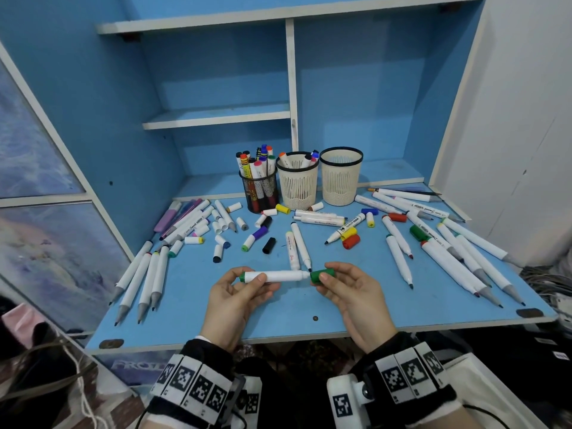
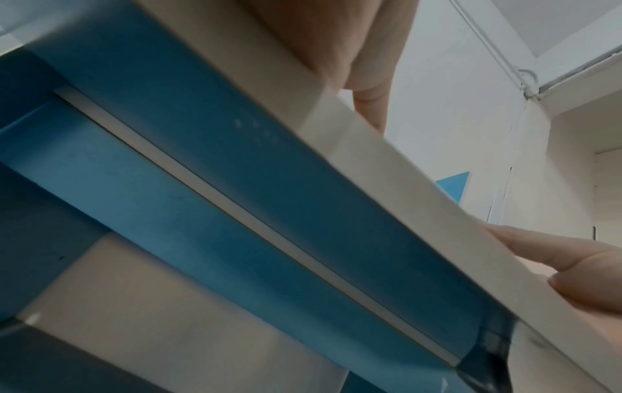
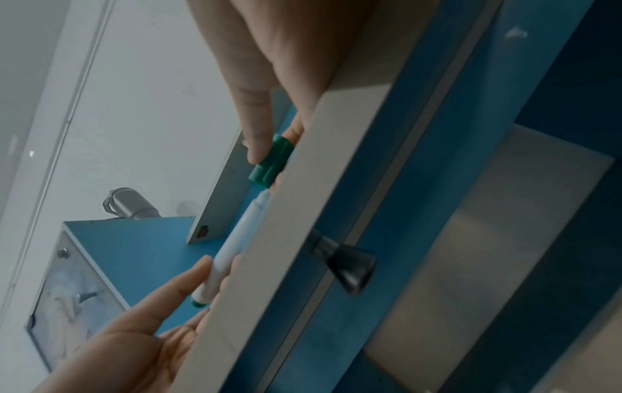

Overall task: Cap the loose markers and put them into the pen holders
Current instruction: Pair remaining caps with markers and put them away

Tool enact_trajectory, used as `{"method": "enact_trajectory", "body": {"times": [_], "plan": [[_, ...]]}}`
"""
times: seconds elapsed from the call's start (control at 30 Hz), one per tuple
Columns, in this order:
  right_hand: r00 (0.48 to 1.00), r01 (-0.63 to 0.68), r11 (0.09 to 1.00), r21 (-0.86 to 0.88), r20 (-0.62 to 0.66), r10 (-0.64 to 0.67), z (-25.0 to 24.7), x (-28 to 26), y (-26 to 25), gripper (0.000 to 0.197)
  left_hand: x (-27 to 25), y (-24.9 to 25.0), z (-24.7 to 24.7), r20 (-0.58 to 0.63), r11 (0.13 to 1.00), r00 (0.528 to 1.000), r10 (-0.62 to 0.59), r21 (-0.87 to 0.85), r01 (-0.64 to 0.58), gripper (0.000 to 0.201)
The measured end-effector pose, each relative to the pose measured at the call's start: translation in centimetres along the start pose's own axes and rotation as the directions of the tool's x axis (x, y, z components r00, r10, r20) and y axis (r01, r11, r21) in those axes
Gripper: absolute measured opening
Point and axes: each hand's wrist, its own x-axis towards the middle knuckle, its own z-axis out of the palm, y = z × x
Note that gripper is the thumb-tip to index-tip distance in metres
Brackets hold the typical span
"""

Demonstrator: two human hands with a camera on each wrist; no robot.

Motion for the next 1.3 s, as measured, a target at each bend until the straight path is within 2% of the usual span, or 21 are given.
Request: {"method": "enact_trajectory", "body": {"times": [0.07,0.17,0.2,0.27,0.37,0.43,0.47,0.57,0.6,0.8,0.97,1.1,1.23,1.3], "plan": [[1.000,0.015,1.000,0.016,-0.010,-0.015,0.0,-0.2,-0.1,0.075,0.1,0.0,-0.2,0.026,1.000,1.000,-0.008,0.005,0.008,0.062],[0.997,0.031,0.999,0.037,-0.070,-0.028,0.1,-0.4,-0.2,0.023,0.1,-0.2,-0.4,0.041,1.000,0.999,-0.005,0.010,0.004,0.082],[0.995,0.039,0.999,0.030,-0.096,-0.036,0.1,-0.4,-0.2,0.017,0.1,-0.3,-0.4,0.037,1.000,0.999,0.000,0.008,-0.001,0.083],[0.995,0.040,0.999,-0.001,-0.095,-0.040,0.2,-0.4,-0.2,0.016,0.1,-0.3,-0.4,0.032,1.000,0.999,0.009,0.003,-0.009,0.084],[0.999,0.035,0.993,-0.112,-0.027,-0.038,0.3,-0.4,-0.2,0.016,0.0,-0.3,-0.5,0.040,1.000,0.999,0.011,0.006,-0.011,0.083],[0.999,0.039,0.987,-0.157,0.008,-0.038,0.4,-0.5,-0.2,0.015,-0.2,-0.4,-0.4,0.060,1.000,0.998,0.014,0.022,-0.016,0.074],[0.999,0.041,0.985,-0.167,0.018,-0.039,0.4,-0.5,-0.2,0.015,-0.2,-0.5,-0.4,0.069,0.999,0.997,0.018,0.039,-0.021,0.064],[0.999,0.043,0.980,-0.193,0.033,-0.038,0.4,-0.6,-0.3,0.015,-0.3,-0.6,-0.4,0.073,0.993,0.997,0.018,0.119,-0.026,0.016],[0.998,0.045,0.976,-0.213,0.041,-0.038,0.4,-0.6,-0.3,0.015,-0.3,-0.6,-0.4,0.069,0.988,0.997,0.021,0.154,-0.031,0.011],[0.998,0.065,0.934,-0.351,0.043,-0.053,0.8,-0.6,0.0,0.020,-0.4,-0.8,0.0,0.056,0.942,0.996,0.076,0.324,-0.090,0.011],[0.996,0.084,0.863,-0.499,0.024,-0.084,1.2,-0.4,0.8,0.027,-0.5,-0.9,0.1,0.017,0.946,0.996,0.090,0.312,-0.091,0.010],[0.997,0.070,0.874,-0.481,0.050,-0.052,1.2,-0.7,0.2,0.021,-0.6,-0.5,0.4,-0.018,0.956,0.996,0.083,0.284,-0.075,0.008],[0.989,0.049,0.867,-0.496,0.145,0.027,1.6,-1.0,-0.9,0.016,-0.8,0.1,1.2,-0.149,0.980,0.986,0.078,0.195,-0.048,0.027],[0.980,0.008,0.849,-0.529,0.172,0.098,2.0,-1.0,-1.6,0.016,-0.8,0.9,2.0,-0.171,0.977,0.981,0.089,0.207,-0.052,0.035]]}}
